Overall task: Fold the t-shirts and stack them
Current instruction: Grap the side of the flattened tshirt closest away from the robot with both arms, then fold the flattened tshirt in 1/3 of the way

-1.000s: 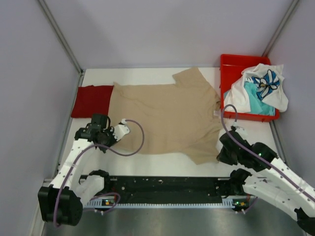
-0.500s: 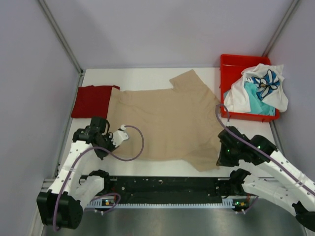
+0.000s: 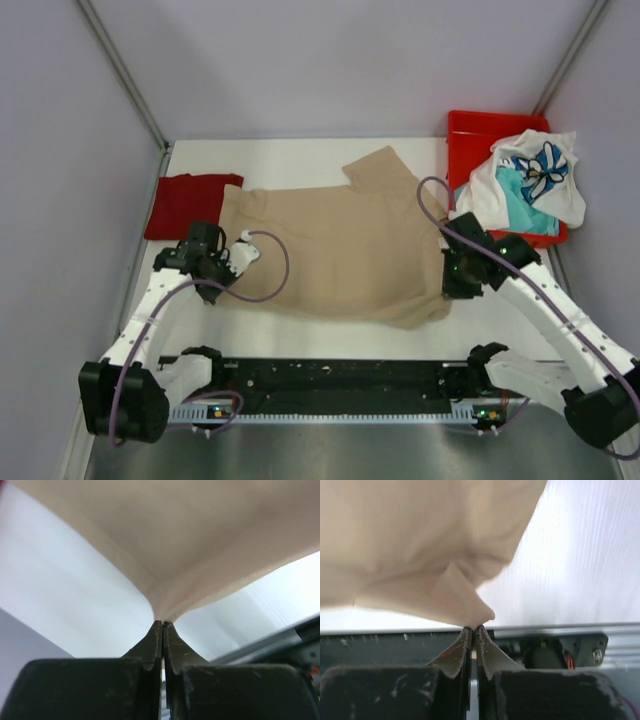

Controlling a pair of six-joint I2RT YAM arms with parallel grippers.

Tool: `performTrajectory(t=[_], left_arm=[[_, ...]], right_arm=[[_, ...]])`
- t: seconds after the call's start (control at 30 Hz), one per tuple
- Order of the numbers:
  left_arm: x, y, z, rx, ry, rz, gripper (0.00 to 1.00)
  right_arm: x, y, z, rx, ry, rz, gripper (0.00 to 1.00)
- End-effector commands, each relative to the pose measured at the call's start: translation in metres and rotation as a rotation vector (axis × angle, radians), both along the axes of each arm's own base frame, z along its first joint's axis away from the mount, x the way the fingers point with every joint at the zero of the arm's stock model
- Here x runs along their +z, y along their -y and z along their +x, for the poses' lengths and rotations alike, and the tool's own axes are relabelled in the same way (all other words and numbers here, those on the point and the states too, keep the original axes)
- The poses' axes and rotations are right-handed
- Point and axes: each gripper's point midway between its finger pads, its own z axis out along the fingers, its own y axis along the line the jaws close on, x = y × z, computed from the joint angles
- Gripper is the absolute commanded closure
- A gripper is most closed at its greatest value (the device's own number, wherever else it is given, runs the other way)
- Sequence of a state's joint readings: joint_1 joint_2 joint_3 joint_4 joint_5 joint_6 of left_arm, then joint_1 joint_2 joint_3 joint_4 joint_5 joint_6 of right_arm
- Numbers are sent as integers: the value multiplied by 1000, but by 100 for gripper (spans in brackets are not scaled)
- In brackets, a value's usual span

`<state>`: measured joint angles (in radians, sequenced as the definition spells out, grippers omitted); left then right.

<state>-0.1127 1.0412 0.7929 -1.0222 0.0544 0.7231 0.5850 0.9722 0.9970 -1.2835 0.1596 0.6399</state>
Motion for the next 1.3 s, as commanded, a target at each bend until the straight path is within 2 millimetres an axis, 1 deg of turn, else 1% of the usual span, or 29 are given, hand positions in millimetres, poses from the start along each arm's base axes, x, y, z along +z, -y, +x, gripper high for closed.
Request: performTrajectory(t=[0.0,0.07,0.17,0.27,0.4,0.6,0.67,0.77,0.9,1.03,1.2,1.23,1.27], left_arm=[[26,-10,70,171,266,27,100],[25,-8,82,192,287,12,100],[21,-2,100,206,310,-18,100],[15,-1,113,232,310,-22,100],[11,-6,130,256,336,3,100],[11,-13,148,294,379,41,100],[8,-14,153,292,381,45,100],[4,-12,158,293,373,42,100],[-5,-12,160,291,352,53,100],[-10,-14,163,291,348,62,100],[-14,-14,164,287,342,72,100],[-15,-15,164,288,339,77,98],[-15,-17,165,295,340,84,91]], right_arm=[[12,4,105,20,233,55,100],[7,5,137,60,283,5,100],[-3,4,169,99,293,-62,100],[-10,5,191,117,295,-116,100],[-4,10,213,137,337,-176,100],[-11,13,229,172,312,-241,100],[-9,12,235,180,315,-250,100],[-14,10,239,189,302,-251,100],[-17,12,245,194,292,-279,100],[-17,13,251,206,290,-297,100],[-23,6,256,248,274,-280,100],[-25,3,256,255,271,-266,100],[-28,2,257,259,263,-261,100]])
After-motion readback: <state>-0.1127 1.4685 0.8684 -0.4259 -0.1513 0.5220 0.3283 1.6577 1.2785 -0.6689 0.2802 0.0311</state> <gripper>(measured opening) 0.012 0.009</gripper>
